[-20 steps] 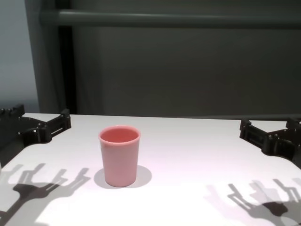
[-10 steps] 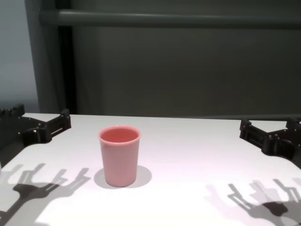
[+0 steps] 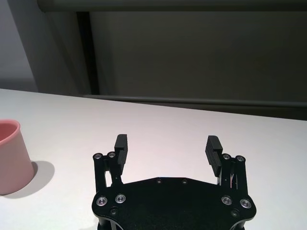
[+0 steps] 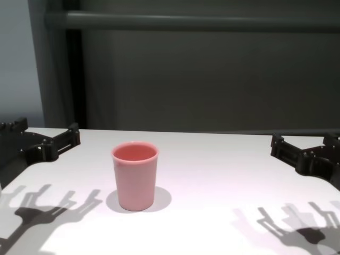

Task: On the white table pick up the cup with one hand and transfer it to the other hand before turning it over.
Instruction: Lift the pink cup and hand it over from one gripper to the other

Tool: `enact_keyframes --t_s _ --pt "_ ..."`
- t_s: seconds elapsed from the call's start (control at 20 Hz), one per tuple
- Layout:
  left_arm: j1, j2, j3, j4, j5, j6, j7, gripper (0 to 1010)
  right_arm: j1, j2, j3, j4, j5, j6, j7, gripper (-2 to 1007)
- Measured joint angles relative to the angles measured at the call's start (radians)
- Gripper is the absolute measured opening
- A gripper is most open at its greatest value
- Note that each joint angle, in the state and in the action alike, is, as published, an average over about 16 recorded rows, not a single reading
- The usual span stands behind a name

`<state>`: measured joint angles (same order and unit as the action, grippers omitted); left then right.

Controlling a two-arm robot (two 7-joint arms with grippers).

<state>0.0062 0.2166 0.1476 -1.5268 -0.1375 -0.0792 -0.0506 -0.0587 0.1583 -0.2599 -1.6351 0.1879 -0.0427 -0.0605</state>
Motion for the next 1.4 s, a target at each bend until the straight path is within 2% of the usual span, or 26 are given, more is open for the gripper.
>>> enact_keyframes --t_s 1.4 --pt "0.000 0.000 0.000 0.000 0.000 0.000 0.000 1001 0.000 0.000 0.000 0.000 0.000 0.000 0.000 1002"
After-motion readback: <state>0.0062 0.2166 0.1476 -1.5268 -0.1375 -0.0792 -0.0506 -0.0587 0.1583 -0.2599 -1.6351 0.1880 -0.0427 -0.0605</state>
